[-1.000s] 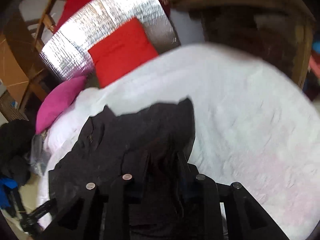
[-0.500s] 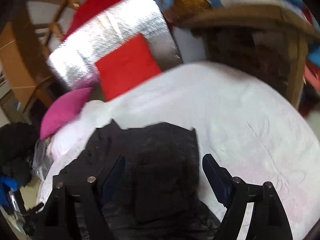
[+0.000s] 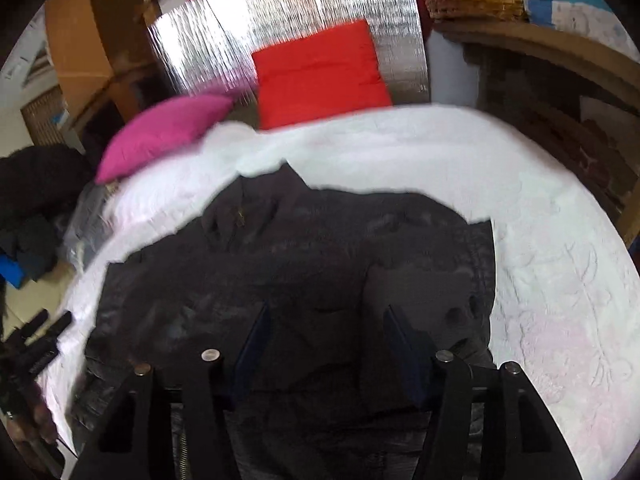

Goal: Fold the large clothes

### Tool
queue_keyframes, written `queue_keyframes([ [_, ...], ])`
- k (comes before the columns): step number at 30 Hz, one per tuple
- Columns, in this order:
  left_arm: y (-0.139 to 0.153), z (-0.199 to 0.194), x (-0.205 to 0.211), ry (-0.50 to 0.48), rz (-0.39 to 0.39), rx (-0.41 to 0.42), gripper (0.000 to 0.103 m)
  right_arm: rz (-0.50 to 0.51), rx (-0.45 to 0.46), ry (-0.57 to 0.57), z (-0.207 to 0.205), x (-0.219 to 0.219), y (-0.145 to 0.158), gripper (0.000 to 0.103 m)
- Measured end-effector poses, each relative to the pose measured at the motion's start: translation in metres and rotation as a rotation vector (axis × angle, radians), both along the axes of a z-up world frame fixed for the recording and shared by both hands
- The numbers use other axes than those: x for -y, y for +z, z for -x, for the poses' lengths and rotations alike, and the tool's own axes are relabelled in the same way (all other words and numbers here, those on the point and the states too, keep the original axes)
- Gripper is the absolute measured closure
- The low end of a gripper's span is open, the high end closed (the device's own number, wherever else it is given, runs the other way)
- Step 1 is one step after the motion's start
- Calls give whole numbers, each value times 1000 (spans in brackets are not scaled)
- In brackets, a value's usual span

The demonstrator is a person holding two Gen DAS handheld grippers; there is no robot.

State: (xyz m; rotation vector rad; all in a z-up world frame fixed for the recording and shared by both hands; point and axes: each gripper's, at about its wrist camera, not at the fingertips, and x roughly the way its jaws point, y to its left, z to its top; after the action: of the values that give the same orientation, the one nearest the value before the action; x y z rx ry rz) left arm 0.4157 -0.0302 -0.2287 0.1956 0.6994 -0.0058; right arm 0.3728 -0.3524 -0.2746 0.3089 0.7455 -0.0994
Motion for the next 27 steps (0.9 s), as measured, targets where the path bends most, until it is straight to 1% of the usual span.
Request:
queue_keyframes([
  [3, -2, -1, 4, 1, 0, -6, 26, -47, -188, 17, -20, 7, -35, 41],
  [4, -2, -1, 5, -1, -2, -9, 26, -48, -204, 24, -22, 8, -41, 41],
  [6, -3, -2, 8, -2, -1, -10, 26, -35, -176, 38, -20, 8, -34, 41],
  [9, -3, -4, 13, -2, 4, -8, 26, -97, -70, 24, -9, 20, -19, 41],
  [13, -6, -8, 22, -11, 4, -20, 26, -108, 45, -77, -4, 45, -9, 42],
  [15, -10, -11, 29, -20, 1, -30, 26, -130, 44, -117, -9, 58, -13, 41],
  [17, -16, -17, 37, -25, -16, -47, 26, -156, 14, -137, -19, 69, -25, 41],
  [18, -19, -19, 40, -27, -24, -56, 26, -155, -12, -144, -24, 72, -32, 41],
  [19, -24, -23, 44, -29, -35, -72, 26, -155, -73, -146, -34, 76, -45, 41],
  [20, -29, -27, 47, -30, -46, -90, 26, -165, -100, -145, -38, 78, -53, 41],
  [21, -33, -30, 49, -29, -53, -102, 26, -171, -91, -147, -39, 79, -56, 41],
  [23, -41, -35, 53, -22, -70, -127, 26, -172, -92, -138, -41, 81, -52, 41],
  [25, -40, -34, 52, -17, -70, -122, 26, -188, -71, -142, -36, 83, -46, 41],
  [27, -36, -31, 51, -19, -60, -109, 26, -172, -40, -125, -29, 82, -34, 41],
])
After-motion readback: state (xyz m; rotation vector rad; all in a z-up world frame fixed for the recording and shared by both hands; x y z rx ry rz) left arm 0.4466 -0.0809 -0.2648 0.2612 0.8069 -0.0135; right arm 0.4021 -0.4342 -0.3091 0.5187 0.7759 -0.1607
